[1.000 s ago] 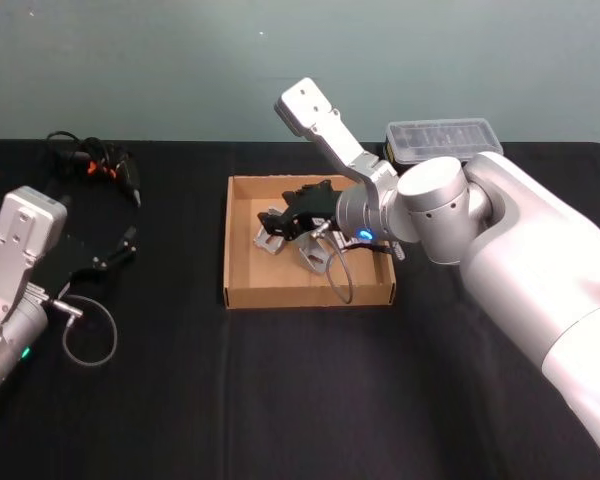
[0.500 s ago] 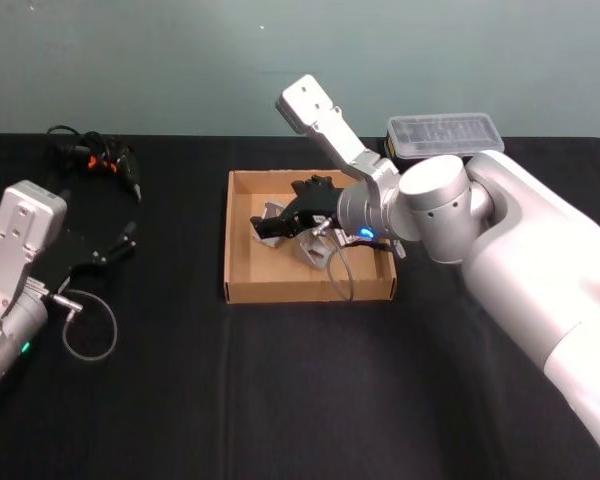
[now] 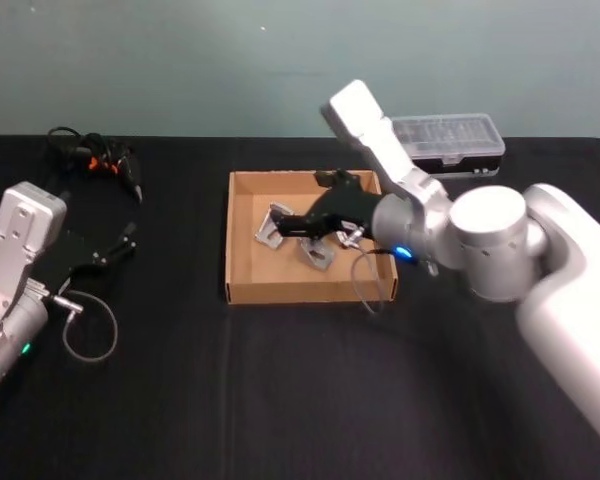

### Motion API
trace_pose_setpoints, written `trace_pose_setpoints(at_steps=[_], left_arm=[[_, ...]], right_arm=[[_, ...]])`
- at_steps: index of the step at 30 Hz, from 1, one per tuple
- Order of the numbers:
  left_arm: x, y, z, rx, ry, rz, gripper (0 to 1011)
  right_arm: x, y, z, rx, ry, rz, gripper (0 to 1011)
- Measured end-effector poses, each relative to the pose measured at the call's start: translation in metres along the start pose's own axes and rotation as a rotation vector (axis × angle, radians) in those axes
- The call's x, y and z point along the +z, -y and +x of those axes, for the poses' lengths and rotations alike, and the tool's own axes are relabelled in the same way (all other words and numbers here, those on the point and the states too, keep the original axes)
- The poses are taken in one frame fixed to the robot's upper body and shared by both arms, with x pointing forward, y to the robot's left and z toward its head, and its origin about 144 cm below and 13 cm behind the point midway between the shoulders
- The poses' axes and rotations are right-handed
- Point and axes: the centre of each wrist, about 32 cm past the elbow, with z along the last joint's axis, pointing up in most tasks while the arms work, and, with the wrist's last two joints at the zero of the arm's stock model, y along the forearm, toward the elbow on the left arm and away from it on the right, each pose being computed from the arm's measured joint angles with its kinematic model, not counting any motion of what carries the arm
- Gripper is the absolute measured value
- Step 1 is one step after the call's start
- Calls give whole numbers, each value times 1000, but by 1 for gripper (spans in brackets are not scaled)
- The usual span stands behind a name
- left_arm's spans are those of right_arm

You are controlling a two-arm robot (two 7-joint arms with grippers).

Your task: Use one hand to pick up the angle iron from the table and place it into the box.

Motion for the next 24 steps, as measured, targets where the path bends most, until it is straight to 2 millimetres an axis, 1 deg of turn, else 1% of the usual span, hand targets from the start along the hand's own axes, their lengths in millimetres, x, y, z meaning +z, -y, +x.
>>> trace_pose_setpoints(at_steps=[1,3,4,6,7,10,11,13,14,20,24], left_arm=[[0,0,0,0,0,0,1011],[0,0,0,0,0,0,1011],[0,0,0,0,0,0,1011],[0,0,0,0,0,0,1011],[0,0,0,0,0,0,1011],[0,0,0,0,0,0,1011],[0,0,0,0,0,0,1011],[0,0,0,0,0,0,1011],[0,0,0,0,0,0,1011],[0,0,0,0,0,0,1011],[0,0,0,0,0,0,1011]], right_arm=[[-1,4,0,-5,0,15,1000],[-7,16,-1,-20,-5,49,1000],[-13,25,-3,-33,-8,75,1000],[-19,35,-6,-52,-12,110,1000],[-26,44,-10,-79,-7,148,1000],[-37,57,-17,-117,1,192,1000],[-44,65,-22,-141,5,214,1000],[-52,73,-26,-162,3,227,1000],[-59,80,-30,-182,-5,235,1000],[-83,101,-40,-249,-42,254,1000],[-95,109,-47,-294,-57,255,1000]])
